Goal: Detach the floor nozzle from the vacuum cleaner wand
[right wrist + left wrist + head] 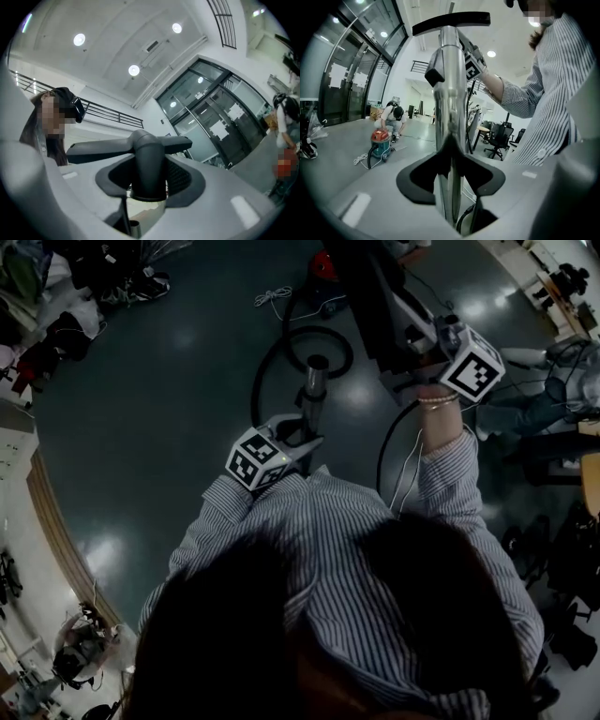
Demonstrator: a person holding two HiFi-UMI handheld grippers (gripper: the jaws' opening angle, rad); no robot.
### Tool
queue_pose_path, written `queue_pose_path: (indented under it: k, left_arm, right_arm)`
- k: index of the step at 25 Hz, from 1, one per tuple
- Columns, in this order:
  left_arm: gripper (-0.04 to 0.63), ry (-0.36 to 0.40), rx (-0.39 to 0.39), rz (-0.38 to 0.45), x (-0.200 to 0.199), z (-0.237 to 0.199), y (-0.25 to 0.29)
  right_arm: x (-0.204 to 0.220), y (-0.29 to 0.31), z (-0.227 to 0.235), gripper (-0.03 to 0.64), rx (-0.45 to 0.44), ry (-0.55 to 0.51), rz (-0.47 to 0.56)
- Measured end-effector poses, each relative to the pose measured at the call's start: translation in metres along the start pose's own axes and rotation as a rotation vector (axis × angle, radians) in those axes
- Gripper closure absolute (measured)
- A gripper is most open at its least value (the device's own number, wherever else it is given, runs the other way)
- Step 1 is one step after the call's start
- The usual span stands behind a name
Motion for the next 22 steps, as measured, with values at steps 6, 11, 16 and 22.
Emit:
queue_pose_path:
  k: [6, 11, 16, 22]
  left_arm:
    - [0.413, -0.128, -0.085, 0.114, -0.009, -0.028, -0.025]
    - [0.413, -0.152, -0.158, 0.123, -0.017, -0.033, -0.034]
    - [0.414, -0.145, -0.174, 0.099, -0.009, -0.027, -0.03]
    - [0.414, -0.141, -0.16, 0.044, -0.005, -0.024, -0.019]
  right_arm:
    - [0.05, -0.002, 0.024, 0.437, 0.14, 0.127, 0.028]
    - [0.102, -0.025, 0.029, 0.437, 0.195, 0.255, 0.01]
    - [0.157, -0.052, 0.04, 0.436, 0.267, 0.433, 0.069]
    - [0.189, -0.068, 0.05, 0.437, 0.375, 0.518, 0.056]
Point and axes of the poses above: the fingertips, and each gripper's own axes: y forward along the fingers, z to its right, x out of its underside, the point moved 10 cm from there along -y, backward along the fingers, and after that the axes turned 9 degrees about y, right-handed, at the moved point
